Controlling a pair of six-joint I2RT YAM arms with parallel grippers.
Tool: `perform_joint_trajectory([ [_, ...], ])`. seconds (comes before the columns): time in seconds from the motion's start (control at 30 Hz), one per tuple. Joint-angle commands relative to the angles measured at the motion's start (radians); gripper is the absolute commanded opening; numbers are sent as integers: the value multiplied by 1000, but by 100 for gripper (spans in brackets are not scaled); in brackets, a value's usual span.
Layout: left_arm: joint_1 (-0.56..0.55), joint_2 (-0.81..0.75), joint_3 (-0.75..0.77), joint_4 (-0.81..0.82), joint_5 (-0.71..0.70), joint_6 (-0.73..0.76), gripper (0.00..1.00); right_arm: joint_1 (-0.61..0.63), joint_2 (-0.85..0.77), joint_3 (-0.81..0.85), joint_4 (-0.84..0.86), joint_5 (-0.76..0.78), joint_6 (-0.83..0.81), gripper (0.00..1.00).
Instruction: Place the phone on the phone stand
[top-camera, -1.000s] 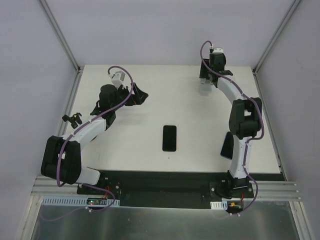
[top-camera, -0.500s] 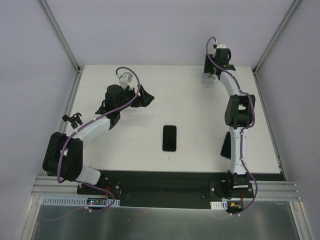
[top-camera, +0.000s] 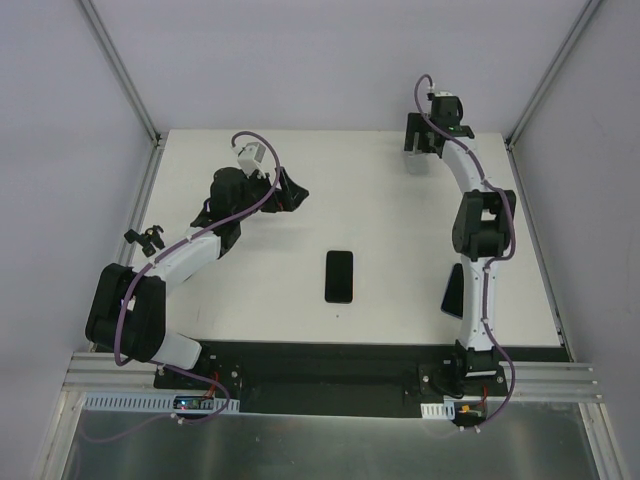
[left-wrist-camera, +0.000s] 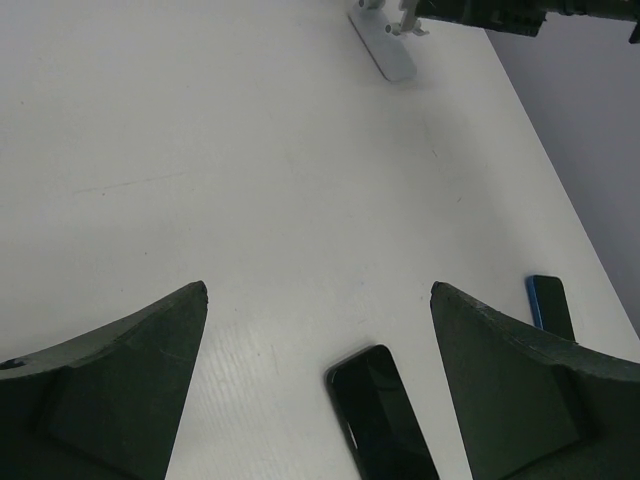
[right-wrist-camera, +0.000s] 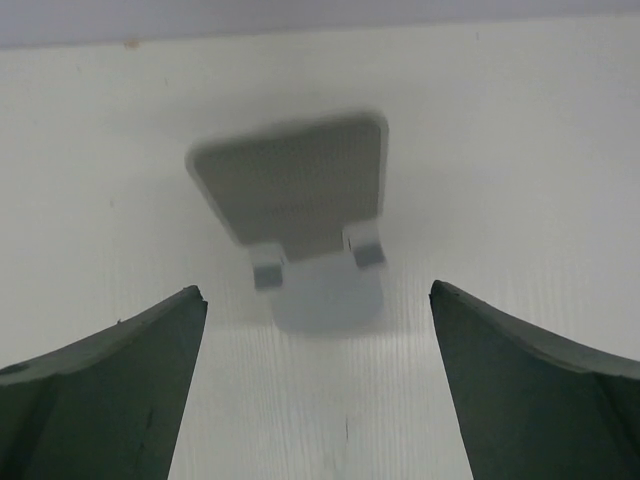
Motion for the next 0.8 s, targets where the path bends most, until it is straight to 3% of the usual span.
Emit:
perform_joint_trajectory([
  [0.0, -7, -24, 20, 26, -33, 33, 92, 13, -342, -272, -91, 87, 89, 96],
  [0.23, -7, -28, 9, 23, -36, 40, 92, 18, -852, -868, -175, 77, 241, 96],
  [0.43, -7, -22, 7, 26, -24, 33, 92, 10, -1087, -1160, -341, 120, 329, 96],
  [0.57, -7, -27, 6, 26, -24, 44, 92, -16, -1155, -1318, -387, 29, 385, 96],
  [0.77, -7, -30, 9, 0, -32, 61, 93, -75, -1111, -1360, -453, 46, 356, 96],
])
